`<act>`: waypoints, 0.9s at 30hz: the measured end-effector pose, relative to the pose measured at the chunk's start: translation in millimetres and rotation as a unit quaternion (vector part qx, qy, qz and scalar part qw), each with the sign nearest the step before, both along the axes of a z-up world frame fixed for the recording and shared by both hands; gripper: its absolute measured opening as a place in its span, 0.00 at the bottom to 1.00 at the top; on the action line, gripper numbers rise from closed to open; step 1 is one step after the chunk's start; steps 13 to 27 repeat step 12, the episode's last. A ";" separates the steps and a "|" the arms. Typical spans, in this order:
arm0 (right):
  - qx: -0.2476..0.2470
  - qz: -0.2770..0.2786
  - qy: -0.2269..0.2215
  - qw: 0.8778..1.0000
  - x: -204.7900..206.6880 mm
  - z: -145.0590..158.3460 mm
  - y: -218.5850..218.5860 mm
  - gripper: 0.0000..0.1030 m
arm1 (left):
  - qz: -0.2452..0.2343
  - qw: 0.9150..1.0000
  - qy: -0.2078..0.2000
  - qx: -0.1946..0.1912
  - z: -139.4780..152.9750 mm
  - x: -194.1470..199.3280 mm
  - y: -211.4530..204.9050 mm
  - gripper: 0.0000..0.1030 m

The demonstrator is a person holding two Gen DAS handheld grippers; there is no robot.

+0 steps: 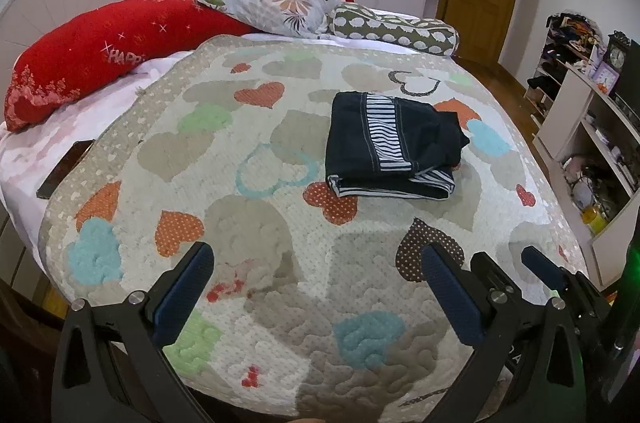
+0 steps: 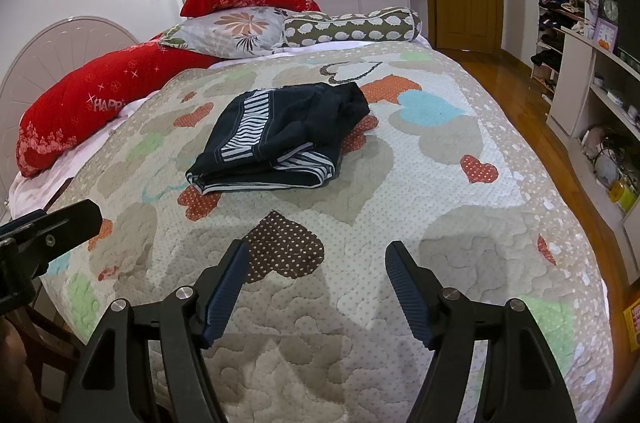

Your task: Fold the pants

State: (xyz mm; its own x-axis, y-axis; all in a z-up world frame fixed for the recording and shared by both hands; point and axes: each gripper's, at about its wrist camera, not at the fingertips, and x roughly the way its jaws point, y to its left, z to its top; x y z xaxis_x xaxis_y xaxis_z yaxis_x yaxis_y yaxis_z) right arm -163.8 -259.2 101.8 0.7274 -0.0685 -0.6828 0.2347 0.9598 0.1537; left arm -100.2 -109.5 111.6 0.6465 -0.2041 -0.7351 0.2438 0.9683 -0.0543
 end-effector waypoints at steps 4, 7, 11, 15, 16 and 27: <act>0.000 0.004 0.001 1.000 0.2 -4.7 0.0 0.74 | -0.004 1.000 0.006 -0.003 -2.2 0.6 -0.2 1.00; -0.001 0.007 0.001 1.000 1.4 -6.2 0.7 0.74 | -0.008 1.000 0.011 -0.004 -5.1 1.6 -1.6 1.00; -0.004 0.016 0.003 1.000 4.5 -6.1 4.1 0.74 | -0.014 1.000 0.003 0.004 -5.9 0.9 -5.3 1.00; -0.005 0.018 0.003 1.000 5.2 -5.4 4.9 0.74 | -0.015 1.000 0.004 0.005 -6.6 1.6 -5.5 1.00; -0.005 0.018 0.003 1.000 5.2 -5.4 4.9 0.74 | -0.015 1.000 0.004 0.005 -6.6 1.6 -5.5 1.00; -0.005 0.018 0.003 1.000 5.2 -5.4 4.9 0.74 | -0.015 1.000 0.004 0.005 -6.6 1.6 -5.5 1.00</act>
